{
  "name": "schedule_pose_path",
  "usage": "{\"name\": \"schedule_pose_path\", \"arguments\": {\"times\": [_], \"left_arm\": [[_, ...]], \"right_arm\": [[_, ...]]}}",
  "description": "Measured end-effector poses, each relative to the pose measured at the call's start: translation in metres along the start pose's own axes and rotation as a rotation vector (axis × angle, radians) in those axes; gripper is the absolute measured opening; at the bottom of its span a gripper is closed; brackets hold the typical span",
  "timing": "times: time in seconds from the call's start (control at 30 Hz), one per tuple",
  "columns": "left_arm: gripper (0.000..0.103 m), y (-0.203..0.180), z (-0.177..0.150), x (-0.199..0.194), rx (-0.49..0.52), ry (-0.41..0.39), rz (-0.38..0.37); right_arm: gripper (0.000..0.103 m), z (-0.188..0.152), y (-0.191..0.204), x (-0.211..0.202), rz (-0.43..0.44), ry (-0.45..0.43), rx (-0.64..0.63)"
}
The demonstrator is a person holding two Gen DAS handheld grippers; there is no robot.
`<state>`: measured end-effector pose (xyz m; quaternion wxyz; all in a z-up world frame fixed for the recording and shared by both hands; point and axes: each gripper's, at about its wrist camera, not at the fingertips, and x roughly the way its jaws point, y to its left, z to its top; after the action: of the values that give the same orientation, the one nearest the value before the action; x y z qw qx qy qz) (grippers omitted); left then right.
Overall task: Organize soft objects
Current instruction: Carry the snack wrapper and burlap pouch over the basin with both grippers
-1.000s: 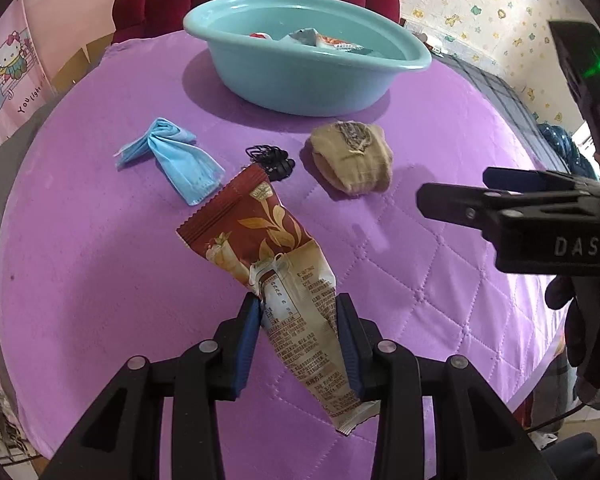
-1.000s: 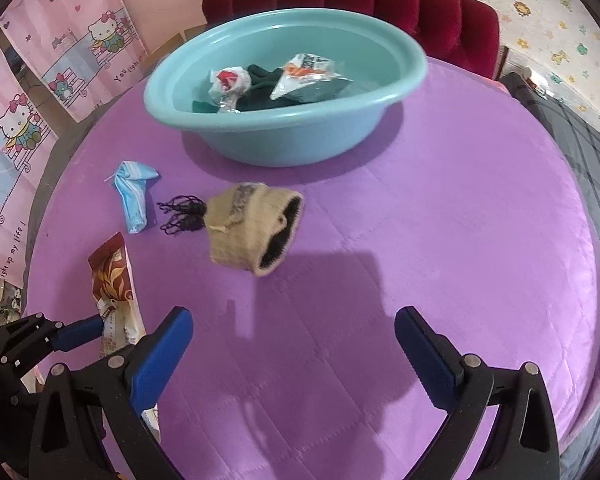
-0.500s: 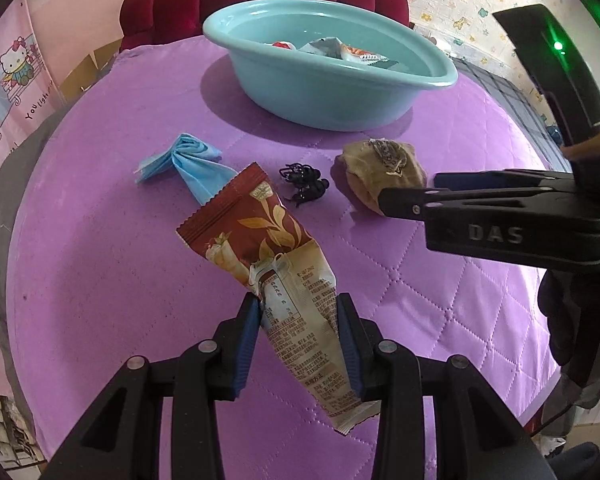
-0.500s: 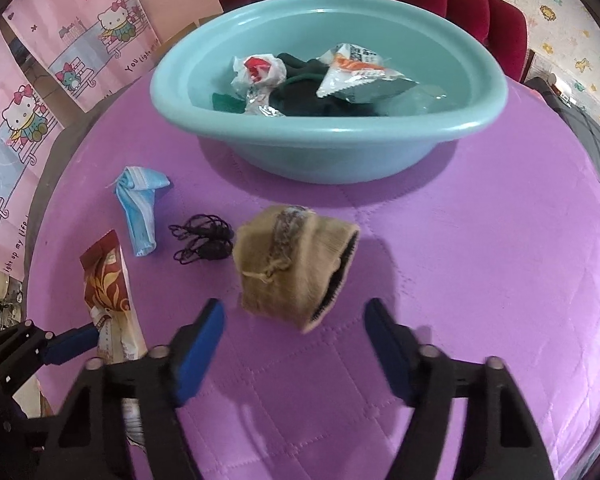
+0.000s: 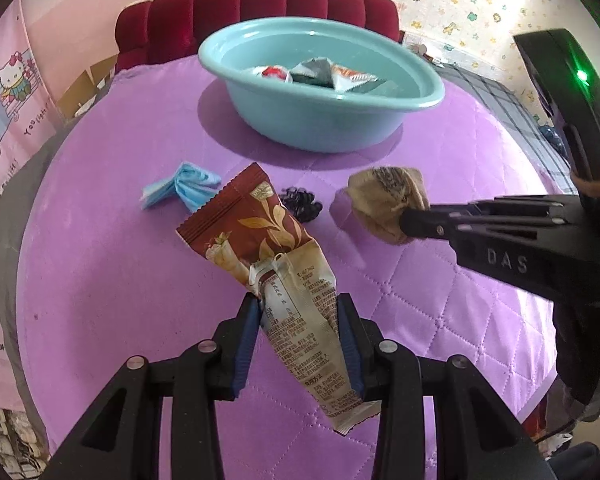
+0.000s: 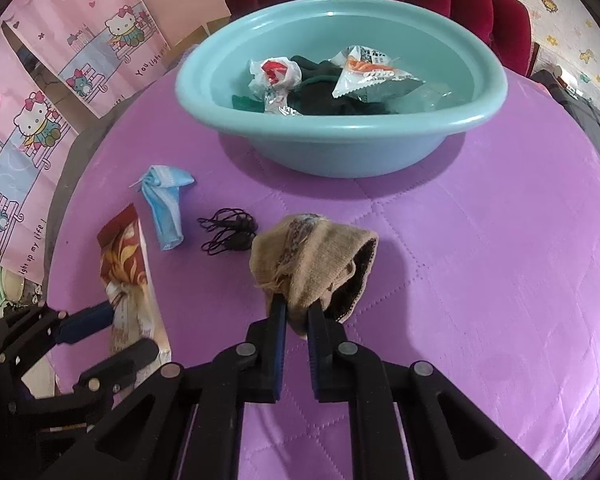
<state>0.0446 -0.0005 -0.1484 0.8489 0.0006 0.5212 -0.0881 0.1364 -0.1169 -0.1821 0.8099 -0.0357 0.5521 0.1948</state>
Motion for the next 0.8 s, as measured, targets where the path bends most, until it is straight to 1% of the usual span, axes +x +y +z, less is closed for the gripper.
{"name": "schedule_pose_path", "arguments": {"times": [0.4, 0.57, 0.8], "left_arm": [[0.043, -0.006, 0.019, -0.034, 0.039, -0.067, -0.037], [0.043, -0.007, 0.032, -0.043, 0.052, -0.095, -0.056], [0.043, -0.008, 0.060, -0.049, 0.057, -0.126, -0.088]], "right_arm": [[0.009, -0.009, -0.003, -0.050, -0.019, -0.049, 0.004], [0.009, -0.003, -0.004, -0.071, -0.027, -0.081, 0.005], [0.009, 0.011, -0.008, -0.094, -0.030, -0.134, 0.020]]}}
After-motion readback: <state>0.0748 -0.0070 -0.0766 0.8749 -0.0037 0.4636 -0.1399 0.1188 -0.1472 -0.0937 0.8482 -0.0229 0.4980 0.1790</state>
